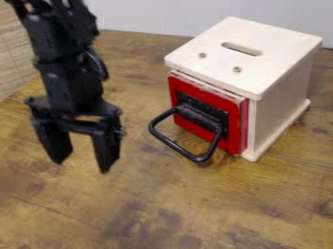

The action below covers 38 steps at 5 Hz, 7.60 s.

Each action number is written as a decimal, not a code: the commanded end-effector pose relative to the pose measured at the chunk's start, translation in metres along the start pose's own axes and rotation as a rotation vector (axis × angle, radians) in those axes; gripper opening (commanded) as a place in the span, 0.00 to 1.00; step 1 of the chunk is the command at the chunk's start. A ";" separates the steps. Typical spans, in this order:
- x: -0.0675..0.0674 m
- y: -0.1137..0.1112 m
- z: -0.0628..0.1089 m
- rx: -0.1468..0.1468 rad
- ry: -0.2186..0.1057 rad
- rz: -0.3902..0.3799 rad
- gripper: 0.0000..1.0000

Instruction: Open the drawer

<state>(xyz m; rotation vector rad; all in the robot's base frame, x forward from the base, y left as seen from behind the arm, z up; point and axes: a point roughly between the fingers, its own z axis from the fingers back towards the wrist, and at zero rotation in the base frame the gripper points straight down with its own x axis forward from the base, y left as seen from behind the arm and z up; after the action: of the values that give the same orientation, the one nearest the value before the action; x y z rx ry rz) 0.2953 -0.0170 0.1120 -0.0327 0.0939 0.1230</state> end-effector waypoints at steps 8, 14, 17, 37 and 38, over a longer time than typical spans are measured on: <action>0.079 -0.016 -0.017 -0.341 -0.189 0.899 1.00; 0.078 -0.012 -0.057 -0.344 -0.198 1.102 1.00; 0.085 -0.003 -0.049 -0.313 -0.201 1.057 1.00; 0.056 0.081 -0.048 -0.082 -0.250 0.913 0.00; 0.057 0.077 -0.047 -0.075 -0.252 0.896 0.00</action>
<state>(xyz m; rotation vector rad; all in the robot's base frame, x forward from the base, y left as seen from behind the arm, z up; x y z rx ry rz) 0.3365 0.0124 0.0432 -0.1002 -0.0837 1.0561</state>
